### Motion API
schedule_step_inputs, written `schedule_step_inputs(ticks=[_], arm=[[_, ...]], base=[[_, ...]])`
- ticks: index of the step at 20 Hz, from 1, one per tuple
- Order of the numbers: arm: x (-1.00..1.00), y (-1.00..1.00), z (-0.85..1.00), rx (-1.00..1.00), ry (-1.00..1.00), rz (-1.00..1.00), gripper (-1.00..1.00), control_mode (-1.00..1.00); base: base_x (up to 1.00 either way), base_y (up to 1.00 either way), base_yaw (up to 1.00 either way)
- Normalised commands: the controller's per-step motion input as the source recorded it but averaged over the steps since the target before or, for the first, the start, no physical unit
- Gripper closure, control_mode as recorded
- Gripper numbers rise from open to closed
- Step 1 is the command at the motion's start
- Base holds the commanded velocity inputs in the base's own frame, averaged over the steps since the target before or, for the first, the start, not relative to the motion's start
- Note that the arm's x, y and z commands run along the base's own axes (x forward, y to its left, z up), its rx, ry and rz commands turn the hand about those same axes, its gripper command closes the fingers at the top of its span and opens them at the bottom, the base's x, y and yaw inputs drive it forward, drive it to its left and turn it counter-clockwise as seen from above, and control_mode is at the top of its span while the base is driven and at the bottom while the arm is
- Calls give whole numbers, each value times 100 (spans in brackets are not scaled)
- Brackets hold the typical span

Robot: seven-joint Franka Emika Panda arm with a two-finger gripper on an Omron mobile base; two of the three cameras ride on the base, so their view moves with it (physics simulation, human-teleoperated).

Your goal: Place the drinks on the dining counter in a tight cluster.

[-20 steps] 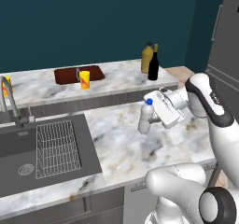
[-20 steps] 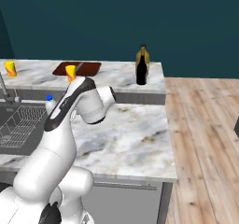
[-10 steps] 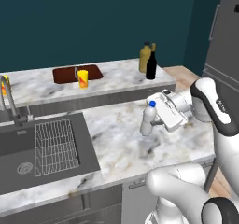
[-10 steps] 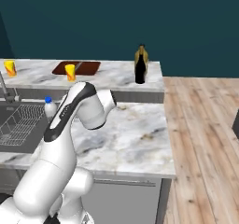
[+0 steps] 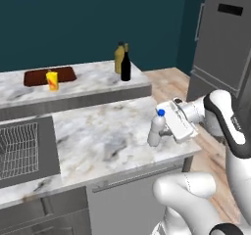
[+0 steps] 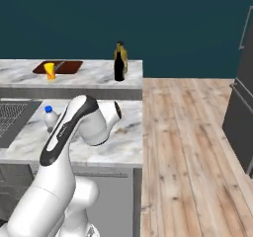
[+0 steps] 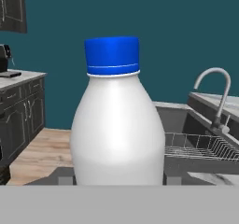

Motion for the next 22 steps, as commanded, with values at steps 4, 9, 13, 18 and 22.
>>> schedule_step_inputs(ticks=[4, 9, 13, 18, 22], arm=[[0, 0, 0, 0, 0, 0, 100, 100], [0, 0, 0, 0, 0, 0, 100, 100], [0, 0, 0, 0, 0, 0, 100, 100], [0, 0, 0, 0, 0, 0, 100, 100], [0, 0, 0, 0, 0, 0, 100, 100]], base=[[19, -100, 0], [17, -100, 0], [42, -100, 1], [80, -97, 18], [100, -68, 39]])
